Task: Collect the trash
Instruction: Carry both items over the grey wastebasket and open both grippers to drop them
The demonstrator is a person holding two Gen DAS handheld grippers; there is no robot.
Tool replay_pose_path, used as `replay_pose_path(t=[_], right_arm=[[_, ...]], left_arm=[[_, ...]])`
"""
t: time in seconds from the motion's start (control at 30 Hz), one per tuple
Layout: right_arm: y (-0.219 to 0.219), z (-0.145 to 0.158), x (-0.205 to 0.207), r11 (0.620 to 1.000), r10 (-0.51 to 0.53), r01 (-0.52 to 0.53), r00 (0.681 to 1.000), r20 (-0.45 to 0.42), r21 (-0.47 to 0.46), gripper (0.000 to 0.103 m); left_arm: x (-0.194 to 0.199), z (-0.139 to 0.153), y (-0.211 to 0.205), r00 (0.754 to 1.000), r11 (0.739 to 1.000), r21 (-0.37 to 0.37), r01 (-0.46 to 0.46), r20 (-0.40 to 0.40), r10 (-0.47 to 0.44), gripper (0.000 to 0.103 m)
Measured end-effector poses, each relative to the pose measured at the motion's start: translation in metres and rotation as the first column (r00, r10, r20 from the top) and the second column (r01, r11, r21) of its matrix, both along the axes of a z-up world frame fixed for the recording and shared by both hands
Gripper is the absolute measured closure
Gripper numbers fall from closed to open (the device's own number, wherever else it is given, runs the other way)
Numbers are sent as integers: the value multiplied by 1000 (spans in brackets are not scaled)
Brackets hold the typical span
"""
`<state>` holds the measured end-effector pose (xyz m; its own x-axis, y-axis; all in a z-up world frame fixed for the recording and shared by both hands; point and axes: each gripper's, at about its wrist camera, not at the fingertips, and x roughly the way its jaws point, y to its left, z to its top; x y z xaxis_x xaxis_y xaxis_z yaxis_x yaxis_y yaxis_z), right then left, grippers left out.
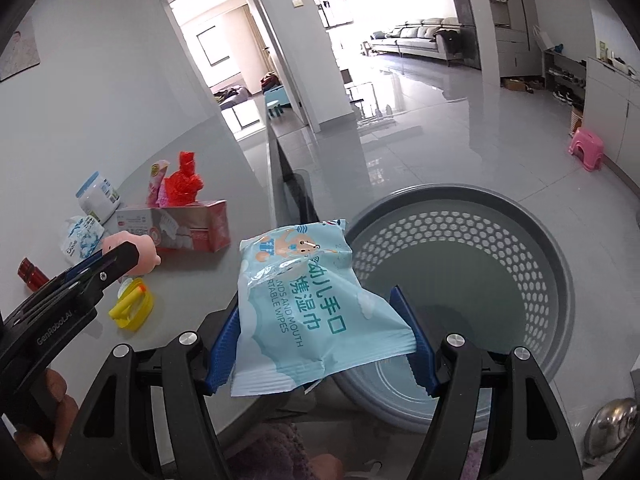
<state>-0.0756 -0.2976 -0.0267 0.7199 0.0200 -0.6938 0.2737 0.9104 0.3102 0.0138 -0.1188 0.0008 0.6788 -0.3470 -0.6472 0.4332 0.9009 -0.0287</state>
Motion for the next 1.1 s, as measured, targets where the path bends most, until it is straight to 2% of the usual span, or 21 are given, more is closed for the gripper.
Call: replay_pose_path(t=[0.27,0.5,0.87,1.0,1.07,1.1], right_arm=[[-65,-10,-40,986,-165,165,986,-33,-20,35],[-92,-26,-51,974,-225,225,972,-75,-9,35],[-96,-47,-42,978,-206,210,971,-122,13,35],[-98,-49,-41,977,-209,214,970,-125,21,35],[-101,-47,-43,976,-210,215,970,-121,23,34],[-102,-47,-43,976,-212,217,970,-120,24,33]], left_arm=[[-15,-14,-71,986,987,-6,158,-62,-158,67],[-8,-40,-115,966,972,20,234,-116,-230,67],[7,-66,-139,954,967,44,251,-178,-240,66],[6,-68,-140,951,967,26,254,-188,-245,66],[7,-67,-140,951,968,23,251,-193,-242,64],[7,-67,-140,953,969,27,246,-191,-237,59]])
